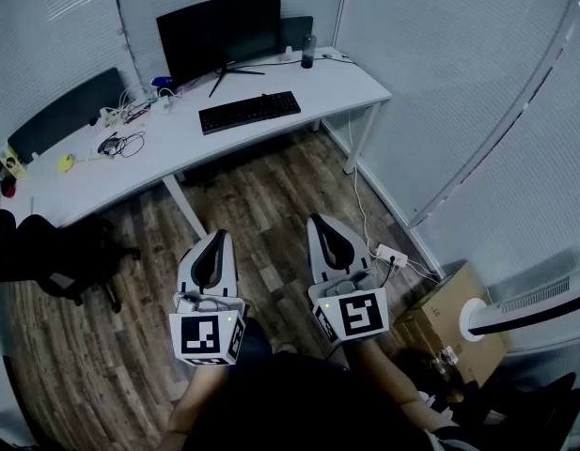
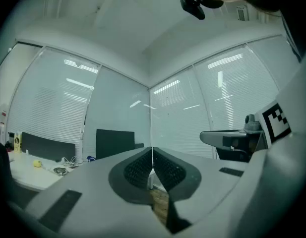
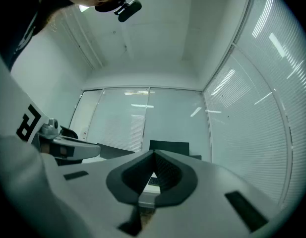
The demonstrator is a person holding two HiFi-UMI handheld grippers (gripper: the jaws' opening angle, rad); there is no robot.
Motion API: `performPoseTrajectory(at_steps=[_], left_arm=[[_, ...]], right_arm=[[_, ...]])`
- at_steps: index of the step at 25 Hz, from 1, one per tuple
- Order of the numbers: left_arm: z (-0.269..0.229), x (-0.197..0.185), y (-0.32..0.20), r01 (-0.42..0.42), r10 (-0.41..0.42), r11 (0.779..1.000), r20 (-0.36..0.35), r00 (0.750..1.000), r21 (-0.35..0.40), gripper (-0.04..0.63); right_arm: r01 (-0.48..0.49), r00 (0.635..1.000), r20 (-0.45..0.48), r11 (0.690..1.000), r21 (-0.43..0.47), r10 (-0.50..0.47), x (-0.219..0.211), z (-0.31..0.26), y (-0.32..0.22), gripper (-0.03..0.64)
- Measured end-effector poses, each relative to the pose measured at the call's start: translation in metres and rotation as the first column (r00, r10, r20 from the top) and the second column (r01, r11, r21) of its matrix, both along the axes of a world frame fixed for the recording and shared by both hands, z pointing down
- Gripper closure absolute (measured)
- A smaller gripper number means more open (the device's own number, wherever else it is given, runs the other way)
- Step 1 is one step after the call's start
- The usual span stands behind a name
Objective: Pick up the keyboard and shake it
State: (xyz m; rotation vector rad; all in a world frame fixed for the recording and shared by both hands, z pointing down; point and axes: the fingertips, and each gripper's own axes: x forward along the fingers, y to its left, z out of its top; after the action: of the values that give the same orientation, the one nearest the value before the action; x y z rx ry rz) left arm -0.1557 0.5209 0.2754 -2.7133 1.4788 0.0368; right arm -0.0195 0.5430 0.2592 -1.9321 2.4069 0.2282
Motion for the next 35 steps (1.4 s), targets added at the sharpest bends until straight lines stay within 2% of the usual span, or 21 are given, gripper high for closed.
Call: performPoseTrajectory(at_steps=[6,10,12,14,17,28,35], left_arm=[[0.005,0.002,-0.003,-0.002,0.002,1.000,-0.008,1.000,-0.010,0.566],[0.014,0.000,-0.024,-0.004,0.004,1.000,-0.019,1.000,-0.027,0.566],[0.020,-0.001,-0.044,-0.009,0.008,0.999,-0.028,1.000,-0.036,0.560],[0.026,-0.002,-0.069,-0.012,0.011,0.999,-0.036,0.999,-0.046,0.529],[0.033,-0.005,-0.113,-0.006,0.004,0.998,-0.042,0.999,-0.064,0.472],[0.036,-0.017,-0.301,-0.011,0.008,0.998,-0.046,0.999,-0.061,0.469],[0.055,-0.014,-0.384,-0.064,0.061,0.995,-0.041,0.997,-0.076,0.469]], right_arm=[[0.008,1.000,0.022,1.000,-0.025,-0.008,0.007,0.009,-0.007,0.588],[0.019,0.999,0.044,0.999,-0.039,-0.017,0.013,0.019,-0.029,0.584],[0.028,0.999,0.046,0.999,-0.036,-0.027,0.016,0.024,-0.046,0.545],[0.025,0.998,0.051,0.999,-0.048,-0.023,0.021,0.031,-0.070,0.506],[0.016,0.998,0.054,0.997,-0.073,-0.012,0.028,0.040,-0.112,0.495],[-0.042,0.998,0.032,0.989,-0.144,0.047,0.046,0.057,-0.296,0.480],[-0.102,0.994,0.031,0.978,-0.182,0.109,0.052,0.079,-0.363,0.480]])
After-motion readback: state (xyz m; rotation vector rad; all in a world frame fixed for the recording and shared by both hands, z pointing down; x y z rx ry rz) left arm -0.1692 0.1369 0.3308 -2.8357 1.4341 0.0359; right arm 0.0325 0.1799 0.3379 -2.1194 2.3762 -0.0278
